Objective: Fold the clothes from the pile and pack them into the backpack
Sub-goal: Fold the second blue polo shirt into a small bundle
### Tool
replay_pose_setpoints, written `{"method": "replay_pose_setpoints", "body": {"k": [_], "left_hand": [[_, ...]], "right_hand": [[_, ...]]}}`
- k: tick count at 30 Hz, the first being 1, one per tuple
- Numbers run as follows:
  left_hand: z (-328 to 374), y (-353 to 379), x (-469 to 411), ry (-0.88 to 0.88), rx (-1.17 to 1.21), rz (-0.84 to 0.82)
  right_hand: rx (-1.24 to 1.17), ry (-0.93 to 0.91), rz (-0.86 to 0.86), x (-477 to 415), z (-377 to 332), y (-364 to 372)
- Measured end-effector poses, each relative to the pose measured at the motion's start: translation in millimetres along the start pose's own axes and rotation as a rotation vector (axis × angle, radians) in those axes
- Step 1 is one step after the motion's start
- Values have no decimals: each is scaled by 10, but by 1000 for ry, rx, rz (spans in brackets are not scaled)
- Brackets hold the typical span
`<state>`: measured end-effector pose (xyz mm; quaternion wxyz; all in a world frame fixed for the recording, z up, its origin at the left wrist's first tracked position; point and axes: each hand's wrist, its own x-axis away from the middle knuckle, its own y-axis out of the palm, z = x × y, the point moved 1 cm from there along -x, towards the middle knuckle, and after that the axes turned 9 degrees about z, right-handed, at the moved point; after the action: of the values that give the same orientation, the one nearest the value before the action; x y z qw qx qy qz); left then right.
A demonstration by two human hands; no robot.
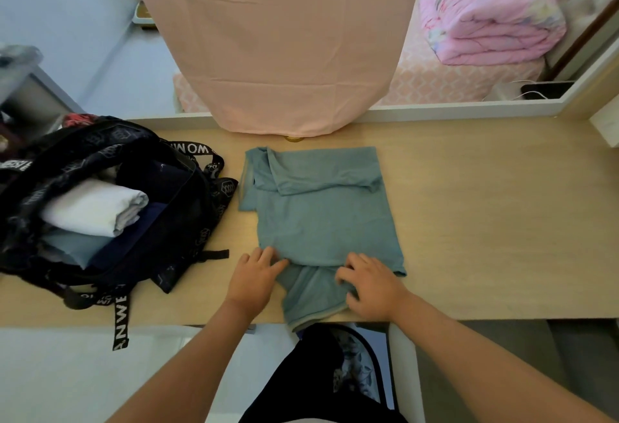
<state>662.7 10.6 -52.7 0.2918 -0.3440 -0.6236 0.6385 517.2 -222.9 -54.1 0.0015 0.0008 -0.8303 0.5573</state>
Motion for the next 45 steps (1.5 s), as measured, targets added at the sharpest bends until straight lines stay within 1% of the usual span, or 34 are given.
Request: {"method": "replay_pose_setpoints", "body": {"k": [2,4,7,9,10,14,16,17,18,19,20,22,24,25,26,27,29,30,31,34,35,37,39,41,43,45], "left_hand": [[-39,-5,-71,-39,15,-17],[-49,-12,-171,-16,39,-6],[-66,-3,-316,11,18,25],[-101,20,-391,9,2,11],[-119,25,-421,19,1,8],[-162,62,-488,151,7,149],[-161,45,-448,179,115,218],[-156,27,-399,181,177,251],[-148,-1,-329,182,206,248],[-150,11,-246,193,204,229],[-142,3,-165,201,178,170],[-112,2,-35,165,134,72],[-42,-21,31,128,204,106],[25,-37,52,148,255,136],[116,-44,84,191,293,115],[207,-17,120,257,291,64],[348,75,187,356,228,-114],[385,118,201,364,209,-165],[403,162,207,359,228,-170],[394,212,216,277,404,-45],[391,179,196,195,475,-20],[388,58,84,-76,610,-45],[333,-45,-146,-314,672,-70],[262,-93,-402,-440,696,-100],[217,-101,-617,-513,655,-128],[189,-60,-775,-588,618,-130]], "right_hand": [[11,90,31,-39,63,47],[28,156,41,-84,142,44],[91,190,33,-151,209,16],[102,223,62,-198,221,18],[70,245,89,-215,225,29],[-165,302,167,-212,266,47],[-227,285,203,-168,285,6],[-234,262,197,-144,294,-16],[-222,232,169,-119,306,-34],[-199,197,129,-94,314,-52],[-171,167,86,-66,309,-66],[-105,102,22,-10,267,-94],[-22,14,9,34,192,-92],[9,-28,6,49,150,-82],[35,-72,-3,66,108,-63],[67,-120,-9,75,71,-31],[138,-169,-3,82,45,48],[146,-156,15,78,47,78],[125,-119,31,71,48,95],[-12,-2,58,25,26,36],[-65,31,57,5,15,-4],[-166,123,68,-54,18,-76],[-248,245,65,-137,52,-137],[-320,350,28,-224,91,-204],[-265,376,-45,-293,115,-257],[-145,388,-57,-368,174,-249]]}}
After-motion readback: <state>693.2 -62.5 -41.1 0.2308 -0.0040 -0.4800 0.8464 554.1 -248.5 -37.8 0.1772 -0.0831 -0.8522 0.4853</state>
